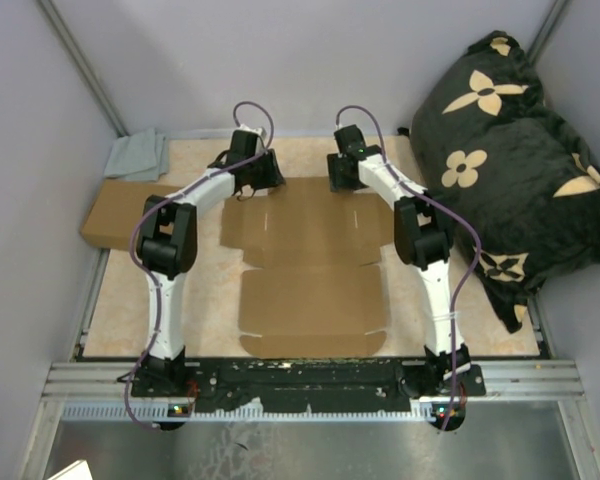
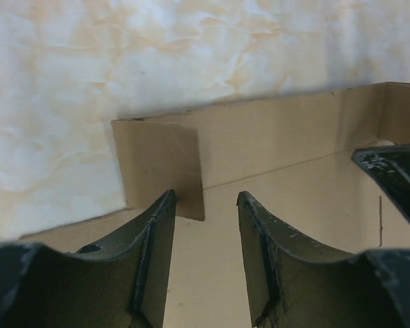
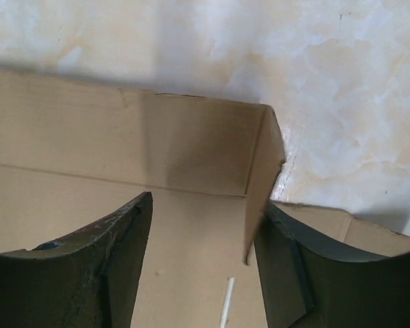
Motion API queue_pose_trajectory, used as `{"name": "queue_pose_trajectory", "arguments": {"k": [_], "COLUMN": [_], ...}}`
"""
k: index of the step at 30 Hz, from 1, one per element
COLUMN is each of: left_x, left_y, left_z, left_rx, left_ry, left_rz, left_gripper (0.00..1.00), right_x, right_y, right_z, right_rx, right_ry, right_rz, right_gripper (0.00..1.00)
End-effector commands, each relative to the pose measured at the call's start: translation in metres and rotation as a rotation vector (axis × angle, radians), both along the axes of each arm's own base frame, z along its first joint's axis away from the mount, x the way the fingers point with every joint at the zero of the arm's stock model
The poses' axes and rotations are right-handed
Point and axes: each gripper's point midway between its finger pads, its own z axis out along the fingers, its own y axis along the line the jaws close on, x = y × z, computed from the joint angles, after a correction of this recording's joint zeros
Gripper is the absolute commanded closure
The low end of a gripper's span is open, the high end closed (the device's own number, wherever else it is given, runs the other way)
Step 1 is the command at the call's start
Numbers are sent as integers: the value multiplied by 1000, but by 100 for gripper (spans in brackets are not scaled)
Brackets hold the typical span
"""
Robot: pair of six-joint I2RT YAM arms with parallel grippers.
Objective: Fold the paper box
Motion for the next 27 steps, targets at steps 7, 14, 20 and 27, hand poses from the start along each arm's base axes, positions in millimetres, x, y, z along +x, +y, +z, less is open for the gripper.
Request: {"name": "queue_pose_trajectory", "arguments": {"k": [7, 14, 20, 27], "left_x": [9, 13, 21, 20], "left_y": [-16, -22, -31, -35], "left_z": [12, 16, 6, -21], "left_rx": [-39, -60, -104, -111], "left_ry": [-36, -59, -45, 14], "left_rz": [-14, -23, -27, -21], "left_gripper": [51, 51, 51, 51], "right_x": [6, 13, 24, 24], "right_y": [15, 19, 29, 36], "right_z": [69, 67, 55, 23], "right_rx": [105, 121, 134, 137], "right_ry": [-132, -140, -120, -45], "right_rz": [33, 35, 54, 79], "right_gripper": [37, 37, 36, 36]}}
